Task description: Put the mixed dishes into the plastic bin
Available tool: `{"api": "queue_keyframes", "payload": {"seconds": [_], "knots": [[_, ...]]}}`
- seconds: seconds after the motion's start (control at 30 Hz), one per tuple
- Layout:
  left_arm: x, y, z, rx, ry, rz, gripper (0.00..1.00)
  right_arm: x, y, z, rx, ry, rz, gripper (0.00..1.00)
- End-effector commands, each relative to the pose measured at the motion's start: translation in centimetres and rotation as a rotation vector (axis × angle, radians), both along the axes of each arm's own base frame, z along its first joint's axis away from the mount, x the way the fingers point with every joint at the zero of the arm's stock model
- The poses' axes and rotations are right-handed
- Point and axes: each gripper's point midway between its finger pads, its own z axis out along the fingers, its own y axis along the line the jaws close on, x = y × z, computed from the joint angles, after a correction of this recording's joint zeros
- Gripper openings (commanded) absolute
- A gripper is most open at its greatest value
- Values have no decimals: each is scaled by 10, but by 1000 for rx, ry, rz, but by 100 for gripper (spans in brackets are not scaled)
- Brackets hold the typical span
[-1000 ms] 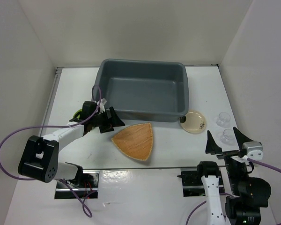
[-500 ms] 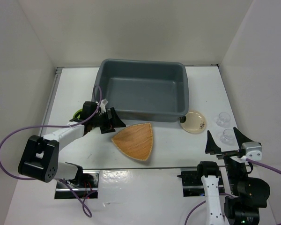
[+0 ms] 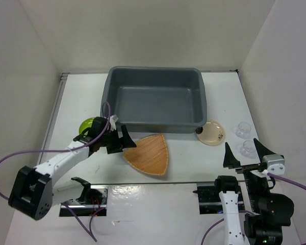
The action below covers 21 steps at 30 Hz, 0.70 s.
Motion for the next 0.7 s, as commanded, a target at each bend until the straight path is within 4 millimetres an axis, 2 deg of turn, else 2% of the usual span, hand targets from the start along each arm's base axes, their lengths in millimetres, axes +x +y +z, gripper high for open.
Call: {"api": "queue_keyframes", "payload": {"seconds": [0.0, 0.2, 0.37, 0.67], "knots": [[-14, 26, -14, 96, 66, 149, 100, -17, 1, 12, -12, -91, -5, 99], [-23, 20, -16, 117, 76, 134, 100, -17, 1, 12, -12, -91, -5, 99], [-43, 15, -27, 155, 119, 101, 100, -17, 1, 12, -12, -91, -5, 99], [-38, 4, -37, 109, 93, 21, 100, -17, 1, 12, -12, -91, -5, 99]]}}
